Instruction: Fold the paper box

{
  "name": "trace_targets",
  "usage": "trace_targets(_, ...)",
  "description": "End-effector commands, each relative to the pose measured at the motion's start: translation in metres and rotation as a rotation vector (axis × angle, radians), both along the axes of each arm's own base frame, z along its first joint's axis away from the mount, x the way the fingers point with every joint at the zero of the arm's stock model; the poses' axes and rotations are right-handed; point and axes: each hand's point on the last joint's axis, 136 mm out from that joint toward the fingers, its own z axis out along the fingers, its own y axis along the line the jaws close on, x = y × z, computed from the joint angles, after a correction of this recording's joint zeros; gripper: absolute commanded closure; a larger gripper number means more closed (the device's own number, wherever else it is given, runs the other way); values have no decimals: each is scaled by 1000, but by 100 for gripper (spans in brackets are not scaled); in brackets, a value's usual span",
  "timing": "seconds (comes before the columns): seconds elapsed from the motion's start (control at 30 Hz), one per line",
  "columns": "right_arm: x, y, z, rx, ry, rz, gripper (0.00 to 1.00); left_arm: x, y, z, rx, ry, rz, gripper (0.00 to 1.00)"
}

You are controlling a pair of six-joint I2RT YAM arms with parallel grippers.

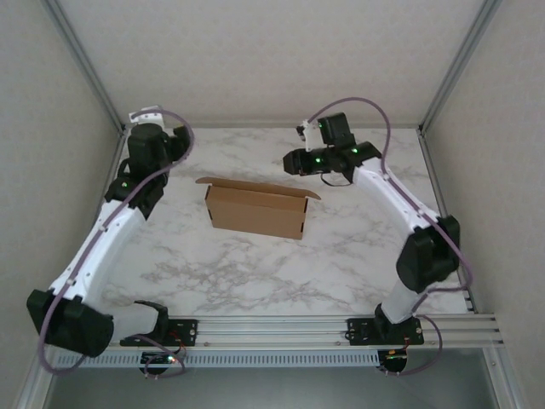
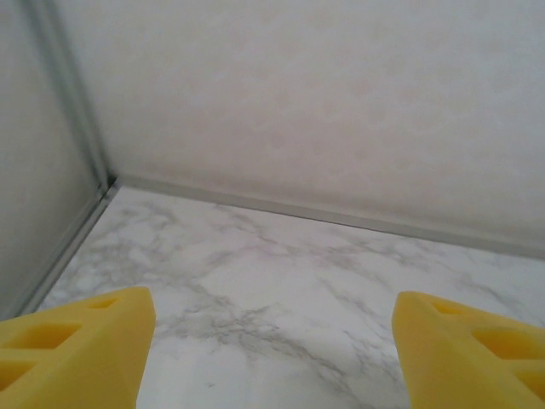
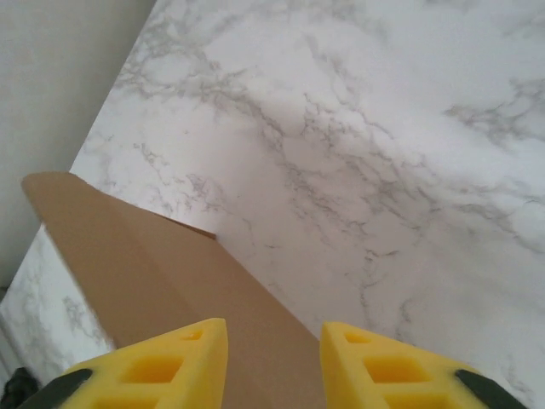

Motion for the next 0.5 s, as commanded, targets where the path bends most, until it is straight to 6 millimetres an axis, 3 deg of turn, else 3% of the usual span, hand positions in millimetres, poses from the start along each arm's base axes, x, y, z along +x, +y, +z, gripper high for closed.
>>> trace_targets(0.0, -1, -19, 0, -100, -116, -15, 62, 23, -3, -36, -225, 42, -18, 28)
trace_targets(0.17, -24, -44, 3, -216, -247, 39, 55, 50, 7, -74, -346, 70, -11, 28)
trace_targets(0.33, -59, -49, 5, -260, -361, 212, 46, 59, -4, -96, -419, 68, -76, 28)
trace_targets(0.47, -70, -54, -2, -309, -351, 284, 41, 61, -13, -104, -458, 61, -121, 28)
